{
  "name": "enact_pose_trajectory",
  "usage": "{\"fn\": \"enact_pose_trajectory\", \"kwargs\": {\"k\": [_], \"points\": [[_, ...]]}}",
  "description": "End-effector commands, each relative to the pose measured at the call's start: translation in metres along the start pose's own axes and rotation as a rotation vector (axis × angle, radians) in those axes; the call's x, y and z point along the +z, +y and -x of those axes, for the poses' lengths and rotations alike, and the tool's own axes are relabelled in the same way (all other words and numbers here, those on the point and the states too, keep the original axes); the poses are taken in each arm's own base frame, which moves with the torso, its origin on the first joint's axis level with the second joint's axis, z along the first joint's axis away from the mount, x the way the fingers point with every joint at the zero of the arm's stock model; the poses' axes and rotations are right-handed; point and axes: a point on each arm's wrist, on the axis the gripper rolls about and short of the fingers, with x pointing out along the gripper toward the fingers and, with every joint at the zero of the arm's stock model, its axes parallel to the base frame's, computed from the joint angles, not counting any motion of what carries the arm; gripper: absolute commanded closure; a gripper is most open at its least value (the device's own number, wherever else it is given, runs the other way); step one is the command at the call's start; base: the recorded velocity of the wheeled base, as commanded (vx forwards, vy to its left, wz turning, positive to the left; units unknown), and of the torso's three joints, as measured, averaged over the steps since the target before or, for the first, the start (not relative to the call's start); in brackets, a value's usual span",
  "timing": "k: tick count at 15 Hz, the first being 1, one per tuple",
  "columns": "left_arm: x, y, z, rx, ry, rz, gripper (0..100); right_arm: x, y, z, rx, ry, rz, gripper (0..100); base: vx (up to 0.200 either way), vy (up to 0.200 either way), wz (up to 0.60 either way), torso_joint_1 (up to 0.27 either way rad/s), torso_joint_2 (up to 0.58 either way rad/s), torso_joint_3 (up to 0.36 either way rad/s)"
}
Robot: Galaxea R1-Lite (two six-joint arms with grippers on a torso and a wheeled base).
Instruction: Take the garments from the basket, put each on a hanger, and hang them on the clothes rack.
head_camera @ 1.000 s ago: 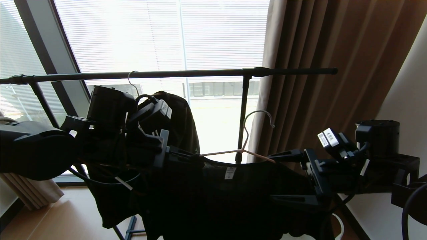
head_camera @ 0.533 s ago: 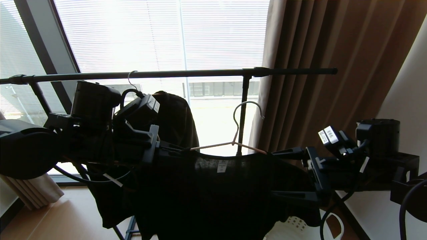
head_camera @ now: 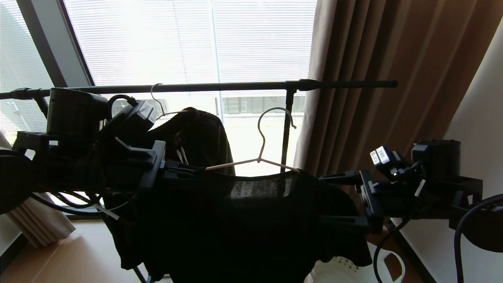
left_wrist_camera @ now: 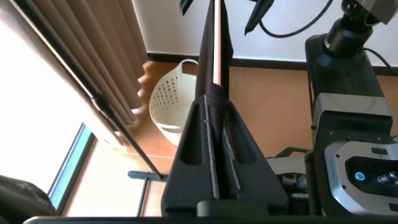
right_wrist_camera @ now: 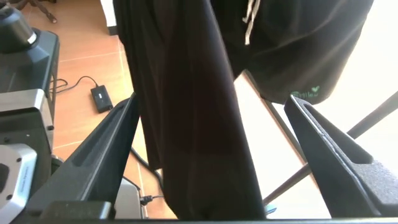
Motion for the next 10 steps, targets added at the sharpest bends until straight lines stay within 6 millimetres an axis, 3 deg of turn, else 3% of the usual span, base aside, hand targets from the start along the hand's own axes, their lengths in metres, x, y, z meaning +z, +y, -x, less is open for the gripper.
{"fn": "enact_pose_trajectory", "kwargs": {"k": [1,10], "points": [[0.004,-0.004,0.012,0.027,-0.012,-0.012,100,-0.008,-0.009,-0.002,-0.010,0.012,-0.026,0,0.000,0.000,0.00,0.000,0.00,0.000],[0.008,-0.009,0.025,0.051,-0.032,-0.029,100,-0.023,-0.023,-0.006,-0.020,0.034,-0.069,0,0.000,0.000,0.00,0.000,0.00,0.000]]}}
